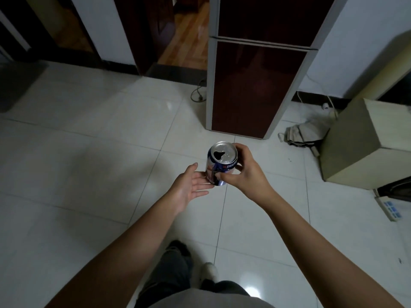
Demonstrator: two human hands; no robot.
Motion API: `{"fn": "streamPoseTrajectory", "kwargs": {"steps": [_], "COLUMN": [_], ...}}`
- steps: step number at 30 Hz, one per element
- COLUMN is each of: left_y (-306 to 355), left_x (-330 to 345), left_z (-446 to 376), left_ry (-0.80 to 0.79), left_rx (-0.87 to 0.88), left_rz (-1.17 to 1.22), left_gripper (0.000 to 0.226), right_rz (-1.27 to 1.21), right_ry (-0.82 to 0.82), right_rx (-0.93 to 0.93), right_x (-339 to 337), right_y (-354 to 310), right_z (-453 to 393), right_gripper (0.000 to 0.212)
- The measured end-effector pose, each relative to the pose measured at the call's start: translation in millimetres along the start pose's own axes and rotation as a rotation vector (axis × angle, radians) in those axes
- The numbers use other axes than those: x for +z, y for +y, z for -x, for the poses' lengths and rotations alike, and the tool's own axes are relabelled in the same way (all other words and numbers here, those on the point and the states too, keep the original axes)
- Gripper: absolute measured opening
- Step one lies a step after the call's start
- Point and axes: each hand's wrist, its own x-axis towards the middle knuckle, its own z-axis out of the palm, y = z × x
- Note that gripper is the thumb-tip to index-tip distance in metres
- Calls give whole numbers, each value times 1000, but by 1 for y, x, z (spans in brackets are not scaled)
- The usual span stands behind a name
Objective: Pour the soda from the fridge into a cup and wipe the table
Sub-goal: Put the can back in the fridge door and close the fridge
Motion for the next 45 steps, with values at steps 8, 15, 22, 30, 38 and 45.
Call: {"fn": "streamPoseTrajectory", "kwargs": {"steps": [8, 15, 22, 30, 38, 45], "left_y": [95, 197, 276, 346, 429, 476], "left_x": [-39, -88, -114, -121, -106, -88], "left_z": [-88, -168, -234, -324, -424, -485], "left_ry": [-6, -12, -20, -41, -29, -34], "left_rx": [19, 12, 4, -19, -46, -66], "left_rz": [-10, -58, -68, -120, -215, -257], "left_gripper": [44, 43, 41, 52, 55, 49], "right_rz": [15, -10, -34, -44, -75, -67], "right_ry": [19, 71, 117, 105, 128, 156], "right_rx": [-12, -5, 1, 40, 59, 104], "right_x": [16, 43, 53, 39, 5, -22], "right_y": [-12, -32, -46, -37, -27, -18], "right_z": [-131, -257, -356, -466, -583, -650], "right_gripper": [64, 66, 65, 68, 66, 71]}}
